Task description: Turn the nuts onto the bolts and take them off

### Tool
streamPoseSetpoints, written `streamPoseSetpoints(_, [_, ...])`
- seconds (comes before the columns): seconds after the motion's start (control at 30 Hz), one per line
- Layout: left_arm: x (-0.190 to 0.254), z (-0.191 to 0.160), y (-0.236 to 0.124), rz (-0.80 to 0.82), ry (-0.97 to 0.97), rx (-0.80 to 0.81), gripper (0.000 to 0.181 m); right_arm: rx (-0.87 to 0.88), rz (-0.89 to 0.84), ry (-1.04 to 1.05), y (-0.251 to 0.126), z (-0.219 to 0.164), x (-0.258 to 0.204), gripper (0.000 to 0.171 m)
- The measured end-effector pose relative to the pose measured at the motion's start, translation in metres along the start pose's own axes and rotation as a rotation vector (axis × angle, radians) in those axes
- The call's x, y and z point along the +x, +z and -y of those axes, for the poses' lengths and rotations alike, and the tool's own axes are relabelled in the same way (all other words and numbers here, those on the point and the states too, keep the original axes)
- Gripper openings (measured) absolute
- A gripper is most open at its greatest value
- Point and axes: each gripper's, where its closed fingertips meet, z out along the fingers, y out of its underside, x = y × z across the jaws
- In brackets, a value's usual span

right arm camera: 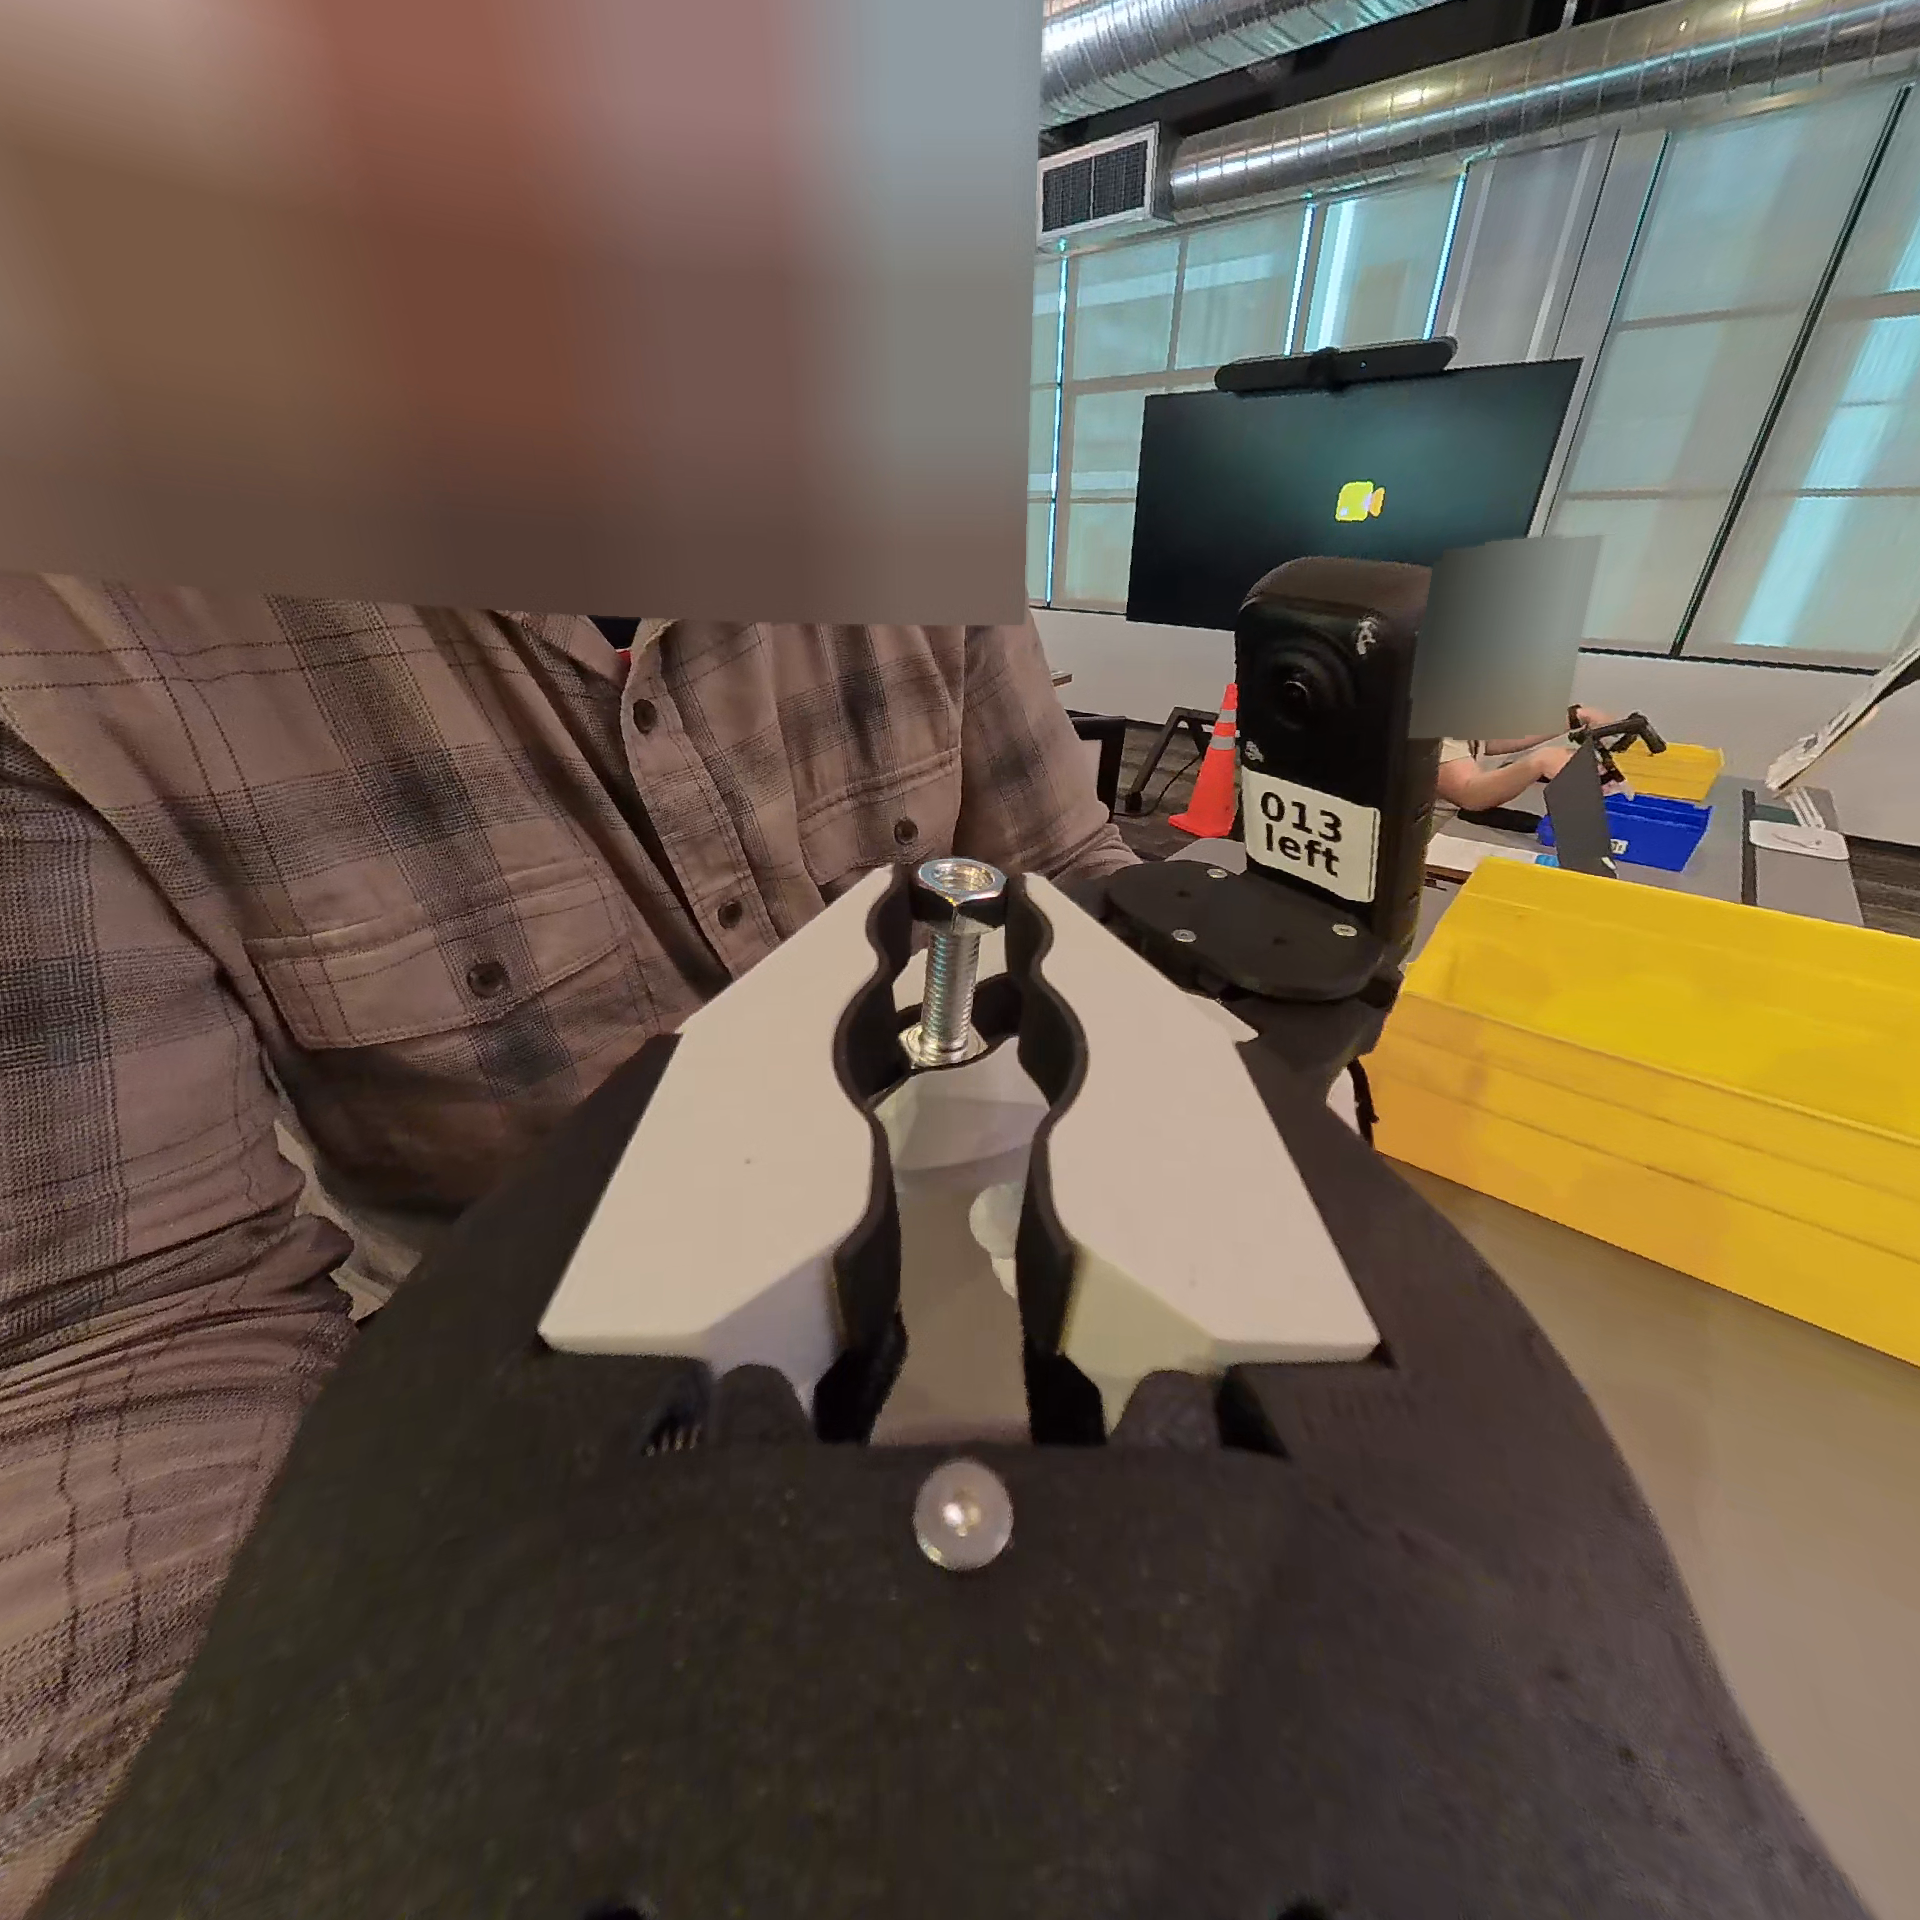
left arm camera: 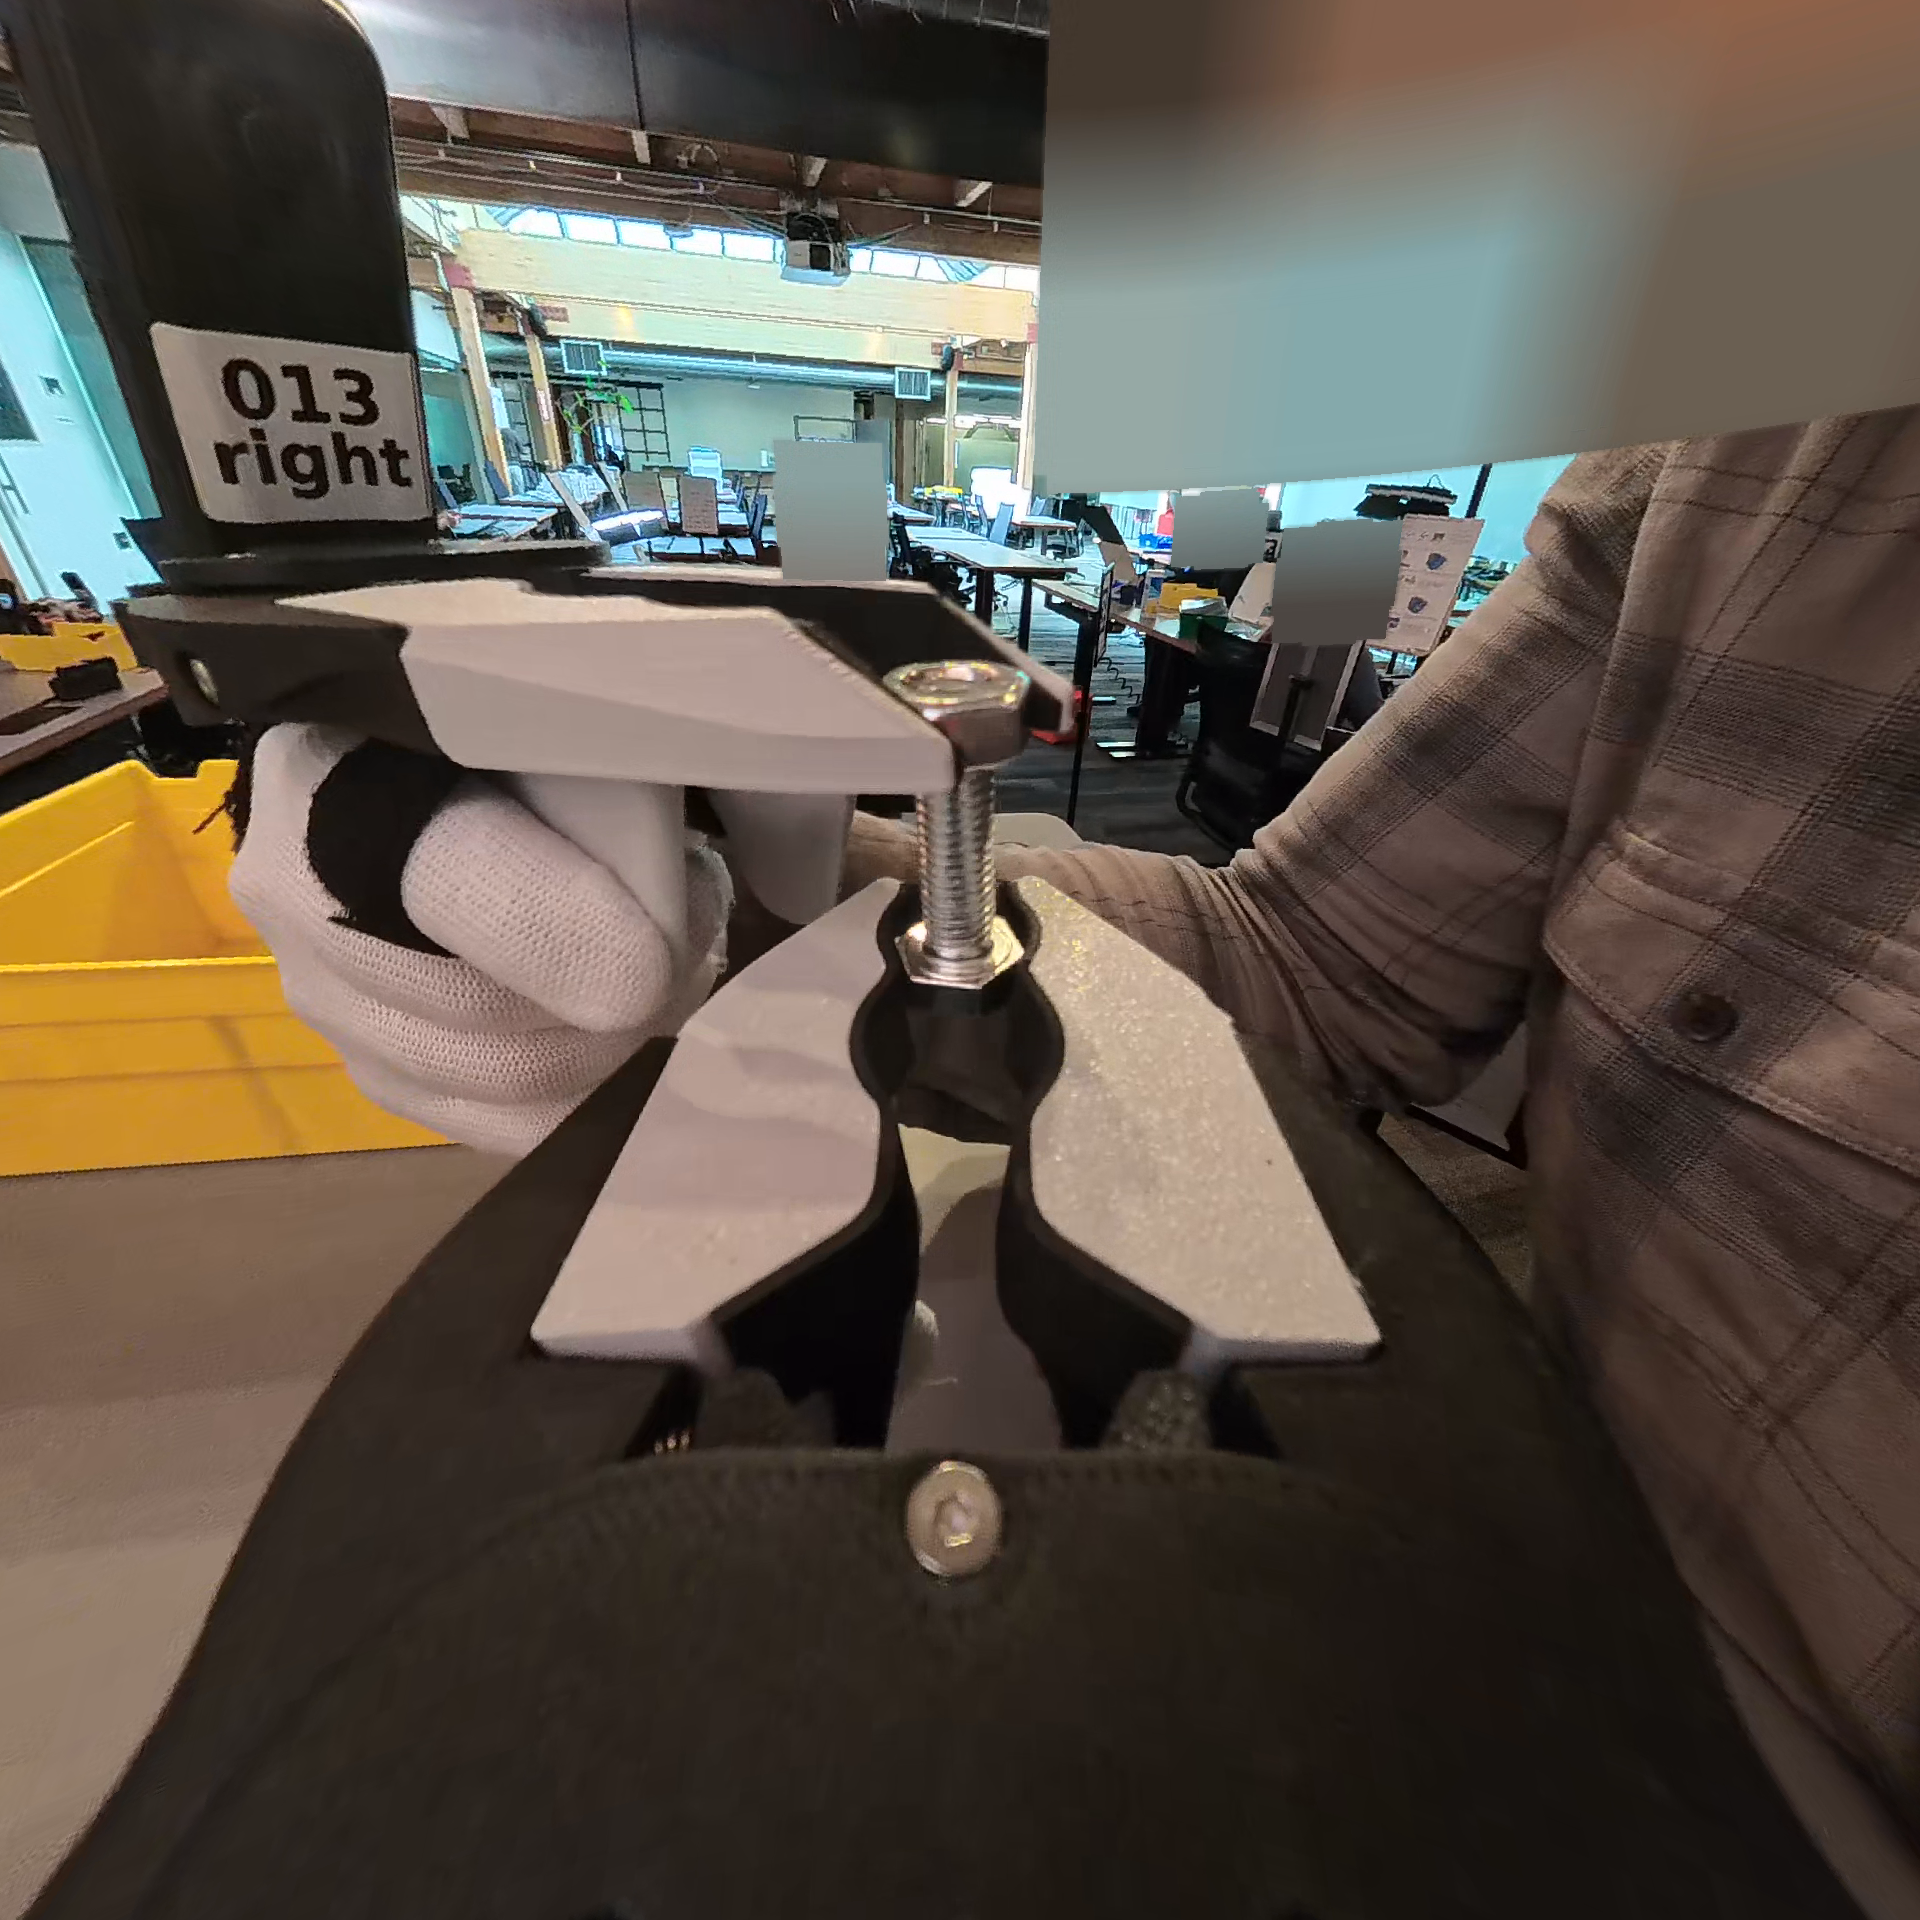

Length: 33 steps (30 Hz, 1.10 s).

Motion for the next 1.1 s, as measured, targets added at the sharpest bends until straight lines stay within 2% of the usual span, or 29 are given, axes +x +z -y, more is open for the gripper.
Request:
streamPoseSetpoints(0.1, [-0.004,0.001,-0.002,0.021,0.002,0.002,0.015,0.005,-0.033,-0.012,-0.001,0.001,0.004,0.016])
streamPoseSetpoints(0.17, [-0.009,0.001,-0.003,0.047,0.000,-0.001,0.015,0.012,-0.086,-0.022,-0.002,0.004,0.011,0.044])
streamPoseSetpoints(0.2, [-0.011,0.001,-0.004,0.060,0.001,-0.003,0.015,0.013,-0.103,-0.027,-0.003,0.005,0.013,0.050])
streamPoseSetpoints(0.33, [-0.040,0.001,-0.016,0.206,-0.012,-0.007,0.015,0.011,-0.284,-0.059,-0.016,0.009,0.039,0.053])
streamPoseSetpoints(0.5, [-0.100,-0.007,-0.055,0.556,-0.005,-0.041,0.014,0.052,-0.548,-0.092,-0.037,0.015,0.084,0.053])
streamPoseSetpoints(0.67, [-0.136,-0.011,-0.094,0.796,0.031,-0.063,0.014,-0.011,-0.781,-0.083,-0.050,0.001,0.127,0.054])
streamPoseSetpoints(0.73, [-0.145,-0.014,-0.105,0.867,0.052,-0.088,0.015,-0.039,-0.855,-0.078,-0.051,-0.007,0.143,0.052])
streamPoseSetpoints(0.87, [-0.147,-0.014,-0.109,0.862,0.038,-0.077,0.014,-0.039,-0.920,-0.066,-0.047,-0.015,0.160,0.040])
streamPoseSetpoints(1.0, [-0.146,-0.013,-0.108,0.864,0.047,-0.082,0.014,-0.029,-0.885,-0.063,-0.042,-0.016,0.158,0.016])
streamPoseSetpoints(1.1, [-0.145,-0.013,-0.106,0.854,0.041,-0.075,0.014,-0.036,-0.885,-0.075,-0.041,-0.015,0.157,0.016])
